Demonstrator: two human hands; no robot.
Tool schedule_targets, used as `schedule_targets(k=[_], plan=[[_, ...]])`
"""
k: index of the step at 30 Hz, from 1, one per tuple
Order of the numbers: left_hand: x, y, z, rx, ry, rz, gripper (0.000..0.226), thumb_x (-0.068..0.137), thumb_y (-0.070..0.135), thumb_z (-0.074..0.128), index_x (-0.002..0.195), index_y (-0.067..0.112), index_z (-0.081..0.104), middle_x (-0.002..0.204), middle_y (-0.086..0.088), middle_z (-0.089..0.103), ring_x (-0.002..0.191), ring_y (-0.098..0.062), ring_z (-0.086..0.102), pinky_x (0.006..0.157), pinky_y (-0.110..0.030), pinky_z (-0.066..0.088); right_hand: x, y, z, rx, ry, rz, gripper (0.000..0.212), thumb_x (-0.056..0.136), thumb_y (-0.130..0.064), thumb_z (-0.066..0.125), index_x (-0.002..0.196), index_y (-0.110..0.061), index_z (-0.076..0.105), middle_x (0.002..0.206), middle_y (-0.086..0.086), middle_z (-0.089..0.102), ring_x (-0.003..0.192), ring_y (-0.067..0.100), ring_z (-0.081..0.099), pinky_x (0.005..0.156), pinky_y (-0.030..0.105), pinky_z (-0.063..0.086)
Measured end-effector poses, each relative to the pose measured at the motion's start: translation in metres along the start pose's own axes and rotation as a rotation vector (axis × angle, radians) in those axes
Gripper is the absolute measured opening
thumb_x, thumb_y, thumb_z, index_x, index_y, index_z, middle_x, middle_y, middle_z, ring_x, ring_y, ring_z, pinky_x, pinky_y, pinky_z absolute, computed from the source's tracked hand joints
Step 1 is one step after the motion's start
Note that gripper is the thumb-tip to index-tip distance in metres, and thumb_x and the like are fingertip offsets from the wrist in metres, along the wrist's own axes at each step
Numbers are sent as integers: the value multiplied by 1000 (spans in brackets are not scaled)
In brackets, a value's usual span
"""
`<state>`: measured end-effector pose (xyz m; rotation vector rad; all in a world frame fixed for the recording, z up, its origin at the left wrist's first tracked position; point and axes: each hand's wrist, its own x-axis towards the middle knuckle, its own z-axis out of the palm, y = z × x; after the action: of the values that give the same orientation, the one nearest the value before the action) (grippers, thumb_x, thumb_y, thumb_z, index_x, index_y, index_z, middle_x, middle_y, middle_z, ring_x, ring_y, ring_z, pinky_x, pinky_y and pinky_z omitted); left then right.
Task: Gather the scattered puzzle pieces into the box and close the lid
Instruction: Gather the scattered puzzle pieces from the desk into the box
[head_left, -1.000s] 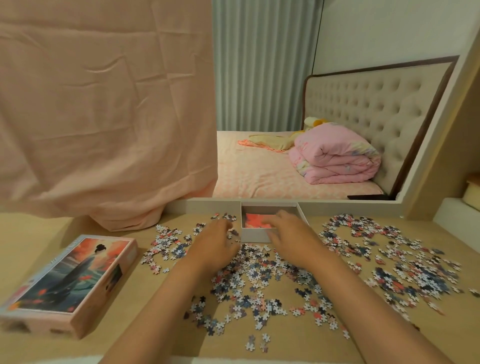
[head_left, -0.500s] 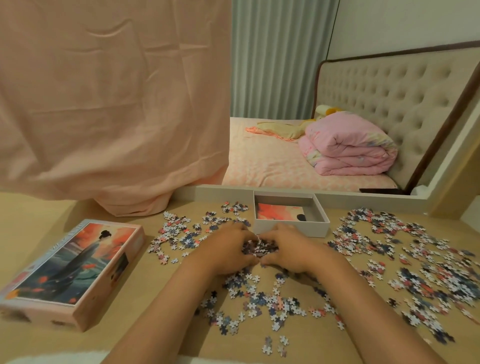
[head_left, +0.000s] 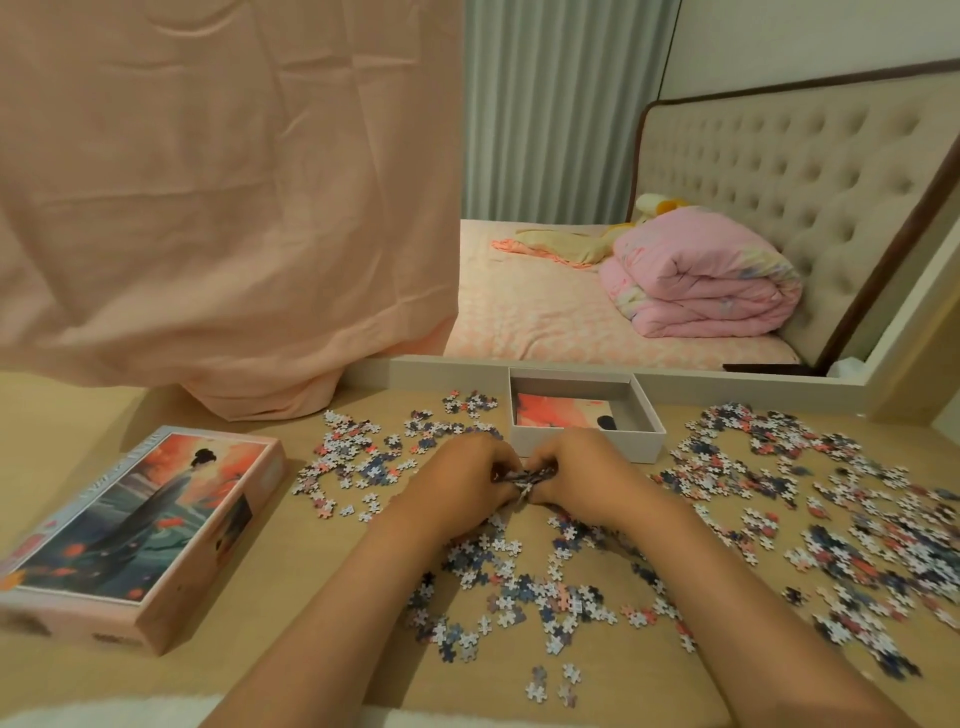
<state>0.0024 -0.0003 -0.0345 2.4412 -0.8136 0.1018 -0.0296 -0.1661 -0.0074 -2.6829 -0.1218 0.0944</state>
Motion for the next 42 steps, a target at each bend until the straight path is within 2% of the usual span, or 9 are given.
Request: schedule_targets(k=[3, 6, 13, 16, 19, 24, 30, 35, 42], plan=[[2, 4, -4, -114, 64, -57, 9, 81, 14, 75, 86, 20, 71, 84, 5, 68, 77, -11, 60, 69, -20, 49, 0, 1, -10, 107, 22, 27, 7, 80, -17, 80, 81, -22, 76, 68, -1, 68, 59, 15, 62, 53, 24, 47], [17, 13, -11, -201, 124, -89, 8, 80, 14, 77, 83, 19, 70, 78, 5, 67, 71, -11, 60, 66, -26, 48, 6, 3, -27, 214, 106, 40, 24, 80, -13, 81, 67, -28, 68, 60, 2, 68, 52, 16, 64, 49, 26, 49], [80, 31, -19, -194, 147, -61, 14, 82, 7, 72, 92, 17, 71, 74, 10, 62, 61, 0, 55, 56, -14, 46, 25, 28, -49, 285, 388, 30, 11, 80, -15, 79, 87, -24, 79, 65, -10, 65, 68, 14, 62, 56, 23, 42], [100, 30, -10, -150, 108, -70, 19, 84, 6, 70, 101, 14, 71, 83, 4, 67, 70, -4, 60, 64, -12, 46, 33, 42, -44, 278, 443, 59, 20, 84, -12, 75, 101, -23, 79, 86, -2, 73, 81, 17, 66, 68, 24, 45], [108, 28, -1, -72, 19, -30, 25, 87, 10, 70, 111, 17, 72, 101, 0, 72, 90, -13, 65, 82, -29, 52, 31, 50, -39, 280, 394, -16, 38, 86, -5, 71, 116, -28, 74, 103, -4, 74, 88, 9, 61, 73, 17, 42], [99, 23, -1, -83, 45, 39, 26, 89, 13, 64, 110, 26, 72, 91, 15, 65, 84, -2, 61, 79, -28, 52, 28, 53, -39, 320, 411, -38, 21, 90, -23, 71, 110, -25, 77, 104, -2, 76, 86, 10, 64, 83, 30, 52], [71, -12, -13, 15, 202, -64, 26, 94, 20, 56, 117, 25, 67, 118, 6, 60, 108, -12, 54, 94, -28, 43, 32, 51, -30, 148, 278, -15, 25, 99, -26, 58, 118, -21, 74, 121, -3, 71, 108, 13, 62, 86, 22, 42], [40, -54, -21, 308, -168, -248, 53, 95, 48, 51, 145, 29, 45, 156, -1, 32, 141, -27, 29, 116, -40, 27, 32, 7, -28, 55, 360, -186, 27, 100, -23, 55, 123, -23, 69, 118, -1, 63, 108, 20, 58, 90, 33, 46], [16, -67, -36, 68, -69, -112, 41, 90, 33, 63, 130, 26, 61, 133, 4, 59, 120, -15, 53, 102, -31, 42, 78, -51, 0, -399, 51, -175, 38, 98, -23, 51, 135, -24, 56, 136, 5, 56, 122, 28, 54, 107, 47, 37]])
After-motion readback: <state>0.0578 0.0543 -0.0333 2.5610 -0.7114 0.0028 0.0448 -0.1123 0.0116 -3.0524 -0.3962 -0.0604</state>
